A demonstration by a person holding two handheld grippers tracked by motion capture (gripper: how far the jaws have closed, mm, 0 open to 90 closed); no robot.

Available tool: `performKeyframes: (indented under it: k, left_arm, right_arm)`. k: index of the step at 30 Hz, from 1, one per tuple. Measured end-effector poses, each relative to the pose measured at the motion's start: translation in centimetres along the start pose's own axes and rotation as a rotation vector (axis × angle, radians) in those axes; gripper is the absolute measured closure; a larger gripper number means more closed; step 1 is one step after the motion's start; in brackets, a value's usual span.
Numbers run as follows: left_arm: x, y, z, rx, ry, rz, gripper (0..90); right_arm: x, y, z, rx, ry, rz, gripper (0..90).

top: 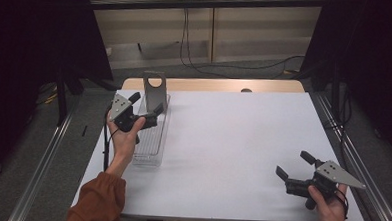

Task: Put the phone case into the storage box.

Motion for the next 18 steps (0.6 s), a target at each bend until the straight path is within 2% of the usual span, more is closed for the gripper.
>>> performKeyframes:
  k: [8, 10, 16, 18]
  left_arm:
    - [0.3, 2.1, 0.6, 0.002, -0.002, 0.019, 2.8]
    - [0.3, 2.6, 0.6, -0.004, -0.015, 0.017, 2.6]
    - [-0.3, 4.1, 1.0, -0.006, -0.025, 0.019, 1.9]
    - [-0.5, 4.5, 1.1, -0.001, -0.016, 0.024, 1.9]
  right_arm:
    - [0.1, -0.1, -0.1, -0.005, -0.003, 0.004, 0.0]
    - [0.1, -0.1, -0.2, -0.002, -0.001, 0.003, 0.0]
    - [0.1, 0.0, -0.2, 0.0, 0.008, 0.005, 0.0]
    - [0.1, 0.0, -0.2, 0.003, 0.012, 0.004, 0.0]
Point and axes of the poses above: each handheld gripper's, and its own axes: y roughly backward along the jaws, x roughly out of its top, z roughly to its right, the point moved 5 cm from there along -y, roughly forward along the jaws, and after that the axes turned 6 degrees about -y, right-handed, at the moved point
